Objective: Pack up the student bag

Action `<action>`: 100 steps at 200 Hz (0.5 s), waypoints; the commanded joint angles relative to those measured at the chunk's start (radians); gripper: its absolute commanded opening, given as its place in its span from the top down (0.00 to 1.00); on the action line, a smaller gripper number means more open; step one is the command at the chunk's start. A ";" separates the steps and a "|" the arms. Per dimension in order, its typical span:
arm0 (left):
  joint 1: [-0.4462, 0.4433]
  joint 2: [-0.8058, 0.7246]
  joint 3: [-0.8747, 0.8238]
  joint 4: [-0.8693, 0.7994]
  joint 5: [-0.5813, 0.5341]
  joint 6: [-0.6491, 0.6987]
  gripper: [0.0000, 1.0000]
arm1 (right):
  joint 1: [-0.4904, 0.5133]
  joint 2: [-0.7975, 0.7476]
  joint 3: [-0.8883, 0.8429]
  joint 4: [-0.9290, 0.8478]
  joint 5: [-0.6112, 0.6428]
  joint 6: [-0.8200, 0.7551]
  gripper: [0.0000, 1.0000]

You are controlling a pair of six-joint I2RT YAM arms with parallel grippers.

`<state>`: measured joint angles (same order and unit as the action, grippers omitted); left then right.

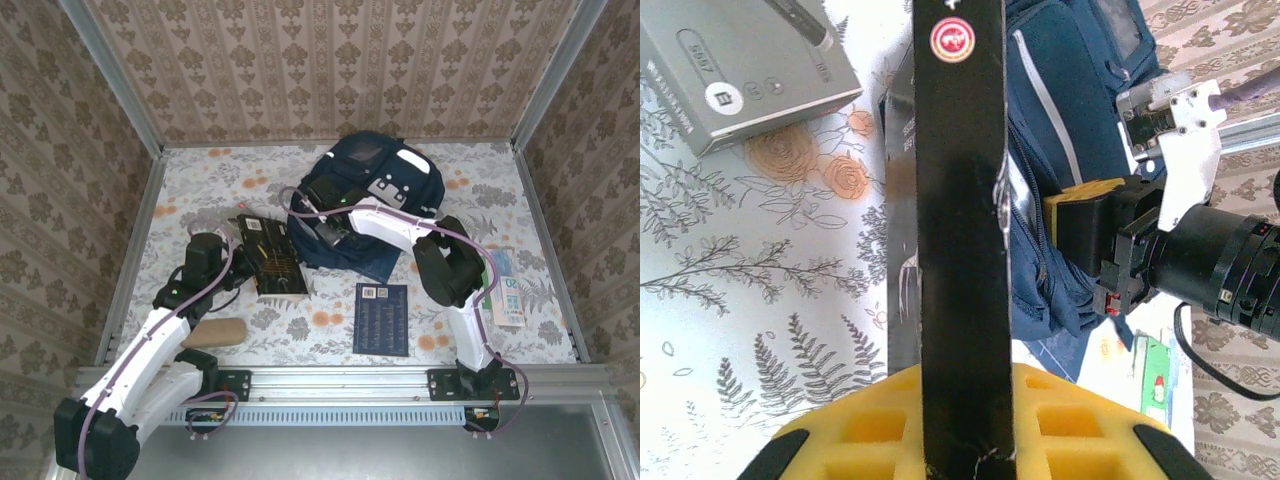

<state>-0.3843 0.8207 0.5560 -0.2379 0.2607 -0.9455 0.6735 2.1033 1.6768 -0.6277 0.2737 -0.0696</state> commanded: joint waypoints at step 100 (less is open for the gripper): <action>0.008 0.164 0.128 0.338 0.024 -0.111 1.00 | -0.119 -0.202 0.268 -0.162 -0.089 0.100 1.00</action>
<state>-0.3843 0.9554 0.6373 -0.0982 0.2737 -0.9833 0.5800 1.9579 1.8496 -0.7486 0.2245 -0.0376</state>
